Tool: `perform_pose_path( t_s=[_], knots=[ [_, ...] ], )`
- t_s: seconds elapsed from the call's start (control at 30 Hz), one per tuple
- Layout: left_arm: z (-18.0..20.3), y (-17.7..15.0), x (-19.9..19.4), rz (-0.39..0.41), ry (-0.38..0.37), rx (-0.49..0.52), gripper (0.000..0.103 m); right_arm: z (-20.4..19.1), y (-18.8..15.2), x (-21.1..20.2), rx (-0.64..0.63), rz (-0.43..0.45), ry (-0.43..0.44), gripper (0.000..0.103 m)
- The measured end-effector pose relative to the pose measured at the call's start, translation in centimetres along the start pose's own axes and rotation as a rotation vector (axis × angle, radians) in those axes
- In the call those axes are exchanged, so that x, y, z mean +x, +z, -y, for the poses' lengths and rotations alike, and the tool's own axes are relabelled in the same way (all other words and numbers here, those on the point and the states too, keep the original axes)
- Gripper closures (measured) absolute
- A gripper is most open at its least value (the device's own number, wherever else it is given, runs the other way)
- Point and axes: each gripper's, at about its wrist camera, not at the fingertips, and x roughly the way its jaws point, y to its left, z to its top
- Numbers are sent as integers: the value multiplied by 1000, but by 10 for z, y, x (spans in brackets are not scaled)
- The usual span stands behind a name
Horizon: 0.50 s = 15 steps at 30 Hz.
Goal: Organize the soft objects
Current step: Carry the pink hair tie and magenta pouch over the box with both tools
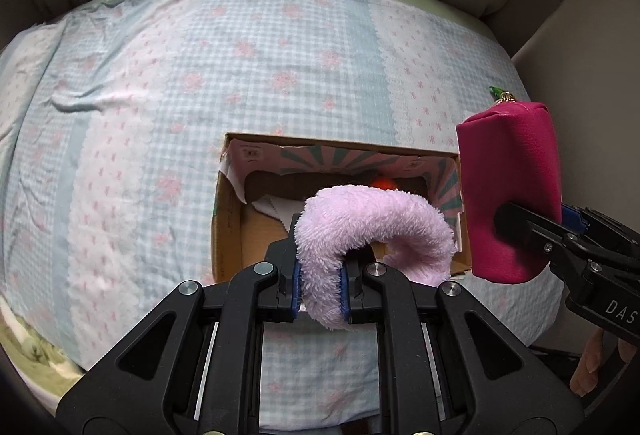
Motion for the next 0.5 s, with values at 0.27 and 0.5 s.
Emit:
perform_pose_path(
  t_s=[0.27,0.5],
  knots=[
    [-28,4,59,-118,-28,76,91,-11,-2,48,142,-61,-60,56],
    [-27,11,108,-190,-14,138,91,10,-1,93,194,-142,-100,56]
  ],
)
